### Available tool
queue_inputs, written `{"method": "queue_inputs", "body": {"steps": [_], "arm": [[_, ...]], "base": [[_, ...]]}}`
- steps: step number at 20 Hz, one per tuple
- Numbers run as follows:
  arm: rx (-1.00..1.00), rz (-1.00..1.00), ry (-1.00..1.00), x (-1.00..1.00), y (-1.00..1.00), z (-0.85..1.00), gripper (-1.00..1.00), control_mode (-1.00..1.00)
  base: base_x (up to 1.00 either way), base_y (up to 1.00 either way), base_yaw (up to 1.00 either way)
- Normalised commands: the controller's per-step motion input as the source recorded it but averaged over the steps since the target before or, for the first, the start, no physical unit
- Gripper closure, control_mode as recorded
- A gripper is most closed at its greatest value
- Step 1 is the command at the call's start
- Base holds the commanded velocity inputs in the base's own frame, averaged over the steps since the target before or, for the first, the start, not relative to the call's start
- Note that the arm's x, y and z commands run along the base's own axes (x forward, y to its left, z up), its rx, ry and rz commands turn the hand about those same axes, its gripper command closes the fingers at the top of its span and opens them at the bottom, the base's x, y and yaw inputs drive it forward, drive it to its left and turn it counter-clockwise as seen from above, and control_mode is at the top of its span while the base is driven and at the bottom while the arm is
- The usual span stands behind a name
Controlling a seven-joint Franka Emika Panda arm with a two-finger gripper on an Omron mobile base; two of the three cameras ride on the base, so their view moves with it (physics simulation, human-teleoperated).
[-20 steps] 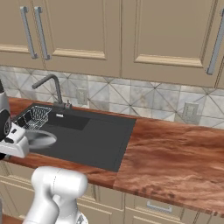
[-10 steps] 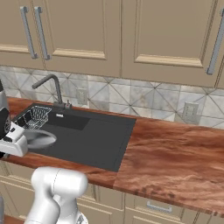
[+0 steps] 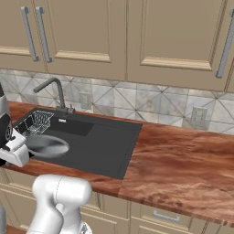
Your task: Move the pot and pan from the stove into the sink.
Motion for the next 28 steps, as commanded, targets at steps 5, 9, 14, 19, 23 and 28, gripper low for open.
{"method": "queue_inputs", "body": {"steps": [5, 9, 14, 19, 23, 28], "arm": [[-0.13, -0.20, 0.07, 0.12, 0.03, 0.00, 1.00, -1.00], [-0.21, -0.17, 0.15, 0.16, 0.08, 0.00, 1.00, -1.00], [-0.10, -0.05, 0.07, 0.07, 0.05, 0.00, 1.00, -1.00], [-0.15, 0.16, -0.02, -0.14, 0.00, -0.02, 1.00, -1.00], [-0.18, 0.19, -0.04, -0.09, 0.00, 0.00, 1.00, -1.00], [-0.04, 0.08, -0.03, -0.01, 0.00, 0.00, 1.00, -1.00]], "base": [[0.00, 0.00, 0.00], [0.00, 0.00, 0.00], [0.00, 0.00, 0.00], [0.00, 0.00, 0.00], [0.00, 0.00, 0.00], [0.00, 0.00, 0.00]]}}
